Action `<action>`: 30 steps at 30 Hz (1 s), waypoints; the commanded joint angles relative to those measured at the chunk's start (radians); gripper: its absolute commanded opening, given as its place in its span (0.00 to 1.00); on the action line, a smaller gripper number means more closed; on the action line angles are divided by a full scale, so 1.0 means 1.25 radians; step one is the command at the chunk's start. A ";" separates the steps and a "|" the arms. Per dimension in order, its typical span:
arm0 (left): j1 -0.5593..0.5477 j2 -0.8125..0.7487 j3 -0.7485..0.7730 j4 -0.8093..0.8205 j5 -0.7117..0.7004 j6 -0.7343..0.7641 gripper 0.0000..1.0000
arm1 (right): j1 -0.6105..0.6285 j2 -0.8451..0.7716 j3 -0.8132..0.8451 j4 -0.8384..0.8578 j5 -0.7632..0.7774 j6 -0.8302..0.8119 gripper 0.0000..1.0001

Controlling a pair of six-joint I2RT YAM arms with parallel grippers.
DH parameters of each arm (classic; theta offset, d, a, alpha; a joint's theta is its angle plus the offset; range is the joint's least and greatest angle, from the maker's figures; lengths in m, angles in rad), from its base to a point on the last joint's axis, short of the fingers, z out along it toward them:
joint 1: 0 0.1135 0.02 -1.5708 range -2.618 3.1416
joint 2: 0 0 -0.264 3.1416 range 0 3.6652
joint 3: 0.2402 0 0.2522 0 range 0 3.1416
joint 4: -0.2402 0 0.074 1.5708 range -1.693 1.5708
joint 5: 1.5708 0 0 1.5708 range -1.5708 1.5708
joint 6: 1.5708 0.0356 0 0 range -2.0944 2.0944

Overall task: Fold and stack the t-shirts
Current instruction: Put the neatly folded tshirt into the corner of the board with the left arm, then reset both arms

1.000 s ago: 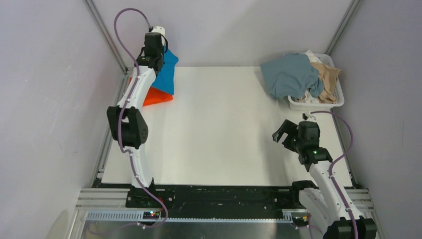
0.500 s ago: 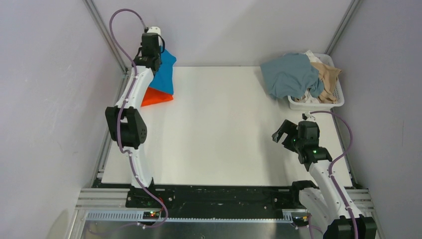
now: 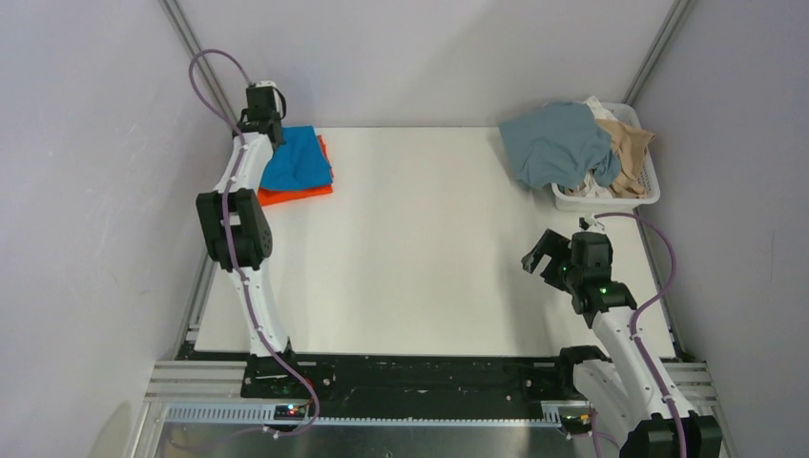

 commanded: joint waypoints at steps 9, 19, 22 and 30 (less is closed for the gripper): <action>0.025 0.028 0.054 0.022 -0.088 -0.048 0.96 | -0.003 0.007 -0.004 0.031 0.042 0.005 0.99; 0.023 -0.149 -0.057 0.019 0.067 -0.200 1.00 | -0.002 -0.045 -0.002 0.011 0.008 0.008 0.99; 0.019 -0.209 -0.112 0.021 0.185 -0.265 1.00 | -0.002 -0.070 0.007 -0.015 -0.016 0.018 0.99; -0.154 -0.560 -0.456 0.091 0.117 -0.318 1.00 | -0.003 -0.176 0.011 -0.065 -0.067 0.034 0.99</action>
